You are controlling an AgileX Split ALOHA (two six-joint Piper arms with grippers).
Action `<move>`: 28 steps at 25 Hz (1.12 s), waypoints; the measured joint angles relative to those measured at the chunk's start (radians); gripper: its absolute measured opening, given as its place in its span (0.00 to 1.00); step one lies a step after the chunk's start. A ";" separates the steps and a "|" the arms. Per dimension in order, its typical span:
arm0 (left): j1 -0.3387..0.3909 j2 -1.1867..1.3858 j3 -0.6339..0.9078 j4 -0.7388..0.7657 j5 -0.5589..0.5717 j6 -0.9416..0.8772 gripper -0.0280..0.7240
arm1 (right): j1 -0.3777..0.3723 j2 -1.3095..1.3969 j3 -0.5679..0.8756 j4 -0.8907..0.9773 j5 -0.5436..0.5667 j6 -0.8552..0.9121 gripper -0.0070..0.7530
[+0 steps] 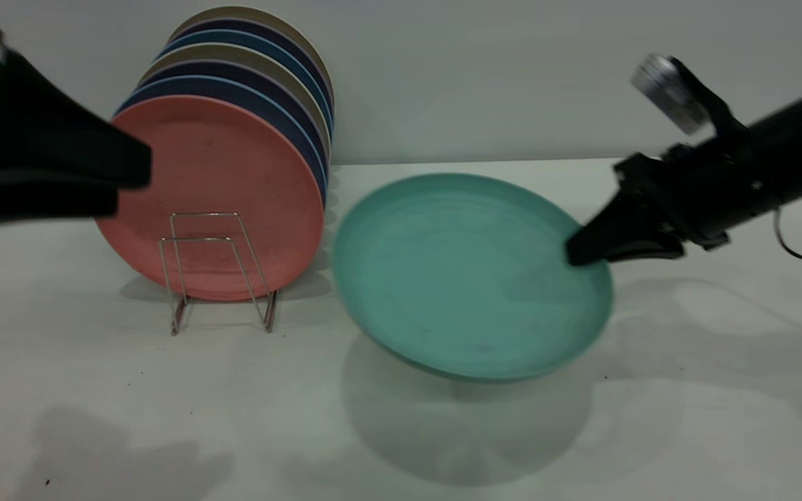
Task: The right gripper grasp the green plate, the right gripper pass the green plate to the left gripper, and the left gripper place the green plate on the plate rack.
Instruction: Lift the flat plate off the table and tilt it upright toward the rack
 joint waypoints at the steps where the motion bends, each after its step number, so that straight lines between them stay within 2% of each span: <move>1: 0.000 0.026 -0.001 -0.015 -0.001 0.003 0.59 | 0.012 -0.007 0.000 0.007 0.002 0.000 0.03; 16: 0.000 0.222 -0.003 -0.259 0.008 0.135 0.59 | 0.115 -0.019 0.000 0.087 0.111 -0.002 0.03; 22: 0.000 0.232 -0.003 -0.270 0.012 0.148 0.59 | 0.154 -0.023 0.000 0.096 0.106 -0.009 0.03; 28: 0.000 0.232 -0.003 -0.270 0.049 0.148 0.59 | 0.156 -0.023 0.000 0.096 0.065 -0.020 0.03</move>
